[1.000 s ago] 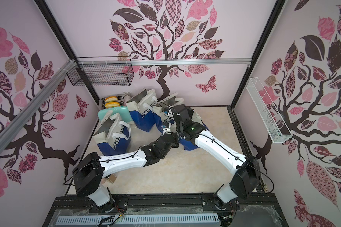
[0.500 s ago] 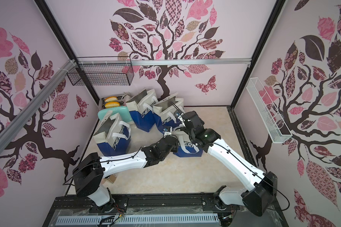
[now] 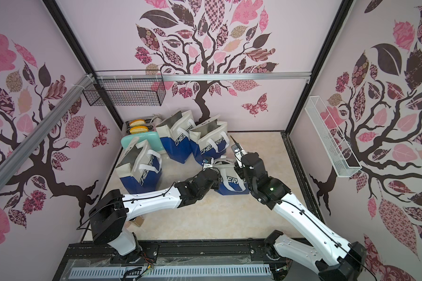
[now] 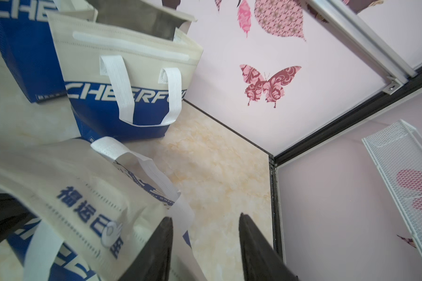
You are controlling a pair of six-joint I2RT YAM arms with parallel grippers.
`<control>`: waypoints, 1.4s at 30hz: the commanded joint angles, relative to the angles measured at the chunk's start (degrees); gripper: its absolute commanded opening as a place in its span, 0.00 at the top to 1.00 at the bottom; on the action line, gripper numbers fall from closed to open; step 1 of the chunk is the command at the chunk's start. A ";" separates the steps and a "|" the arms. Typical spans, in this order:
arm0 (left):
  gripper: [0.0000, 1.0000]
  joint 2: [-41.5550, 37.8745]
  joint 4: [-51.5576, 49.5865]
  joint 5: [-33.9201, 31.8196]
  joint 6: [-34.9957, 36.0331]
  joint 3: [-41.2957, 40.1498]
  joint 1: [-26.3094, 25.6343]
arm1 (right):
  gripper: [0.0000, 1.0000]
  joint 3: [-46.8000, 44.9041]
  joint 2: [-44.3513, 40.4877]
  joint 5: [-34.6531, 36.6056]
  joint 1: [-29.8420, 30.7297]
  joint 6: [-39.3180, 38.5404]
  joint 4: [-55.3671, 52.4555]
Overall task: Open the takeout bag
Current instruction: Open the takeout bag at the center of the board.
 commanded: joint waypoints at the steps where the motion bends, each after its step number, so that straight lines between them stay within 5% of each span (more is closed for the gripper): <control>1: 1.00 -0.49 -2.29 -0.25 1.09 0.72 -0.19 | 0.48 2.13 -3.25 -5.97 -0.14 2.31 -4.41; 12: 1.00 -0.37 -2.56 -0.32 1.53 1.76 -0.28 | 0.35 -4.44 -3.44 -14.03 -0.02 3.07 -7.98; 31: 1.00 -1.48 -1.92 -0.78 1.90 0.63 -0.28 | 0.38 -3.35 1.36 2.53 0.36 3.06 1.71; 42: 1.00 -1.62 -1.44 -0.84 2.24 0.39 -0.45 | 0.42 -2.62 4.30 0.53 0.40 1.30 1.08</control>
